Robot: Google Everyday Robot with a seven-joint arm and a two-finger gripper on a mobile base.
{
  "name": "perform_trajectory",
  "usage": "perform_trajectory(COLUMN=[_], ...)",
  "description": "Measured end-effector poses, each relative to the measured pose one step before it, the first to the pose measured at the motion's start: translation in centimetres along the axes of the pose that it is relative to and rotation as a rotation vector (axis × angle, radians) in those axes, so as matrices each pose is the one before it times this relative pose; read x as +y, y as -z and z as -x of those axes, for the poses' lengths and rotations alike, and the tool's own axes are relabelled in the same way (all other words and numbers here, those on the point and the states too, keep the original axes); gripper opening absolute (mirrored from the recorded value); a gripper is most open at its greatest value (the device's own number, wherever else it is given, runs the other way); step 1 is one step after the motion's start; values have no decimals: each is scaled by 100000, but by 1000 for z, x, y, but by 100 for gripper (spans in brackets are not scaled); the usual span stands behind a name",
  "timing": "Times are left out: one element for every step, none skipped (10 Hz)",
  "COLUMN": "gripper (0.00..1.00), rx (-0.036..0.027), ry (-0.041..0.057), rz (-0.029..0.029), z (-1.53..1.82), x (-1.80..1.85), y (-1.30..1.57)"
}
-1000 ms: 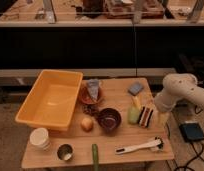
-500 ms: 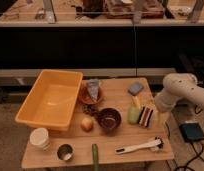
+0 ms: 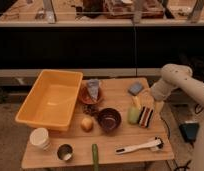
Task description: Place sponge in metal cup
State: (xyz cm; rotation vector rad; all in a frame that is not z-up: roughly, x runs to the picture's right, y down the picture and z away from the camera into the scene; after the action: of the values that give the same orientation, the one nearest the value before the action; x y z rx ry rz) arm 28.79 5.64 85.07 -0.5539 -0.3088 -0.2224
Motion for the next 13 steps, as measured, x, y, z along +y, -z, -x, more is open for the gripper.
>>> perform_trajectory(gripper=[80,80,80,80,80,80,80,80,80,80,80,80,80], rx=[-1145,-1225,-556,-354,-196,-28,44,219,2040,2787,467,895,134], ry=[2917,3967,2274,1406,751,79,-35,-37,1712,4184,2332,1889,-54], rz=[-1455,-2031,-1016,-554,-301,34,44,70,265,-1139,-1717,-794,-108], z=[-57,-12,-124,-76,-41,-11,-31,-131,-256,-127,-224,-597,-130], x=[-2093,-2624,-1333,-771,-411,-18,42,145,84,-143,55,376,93], y=[-119,-235,-115,-90,-26,19,-2,-35,-169,-793,-705,-480,73])
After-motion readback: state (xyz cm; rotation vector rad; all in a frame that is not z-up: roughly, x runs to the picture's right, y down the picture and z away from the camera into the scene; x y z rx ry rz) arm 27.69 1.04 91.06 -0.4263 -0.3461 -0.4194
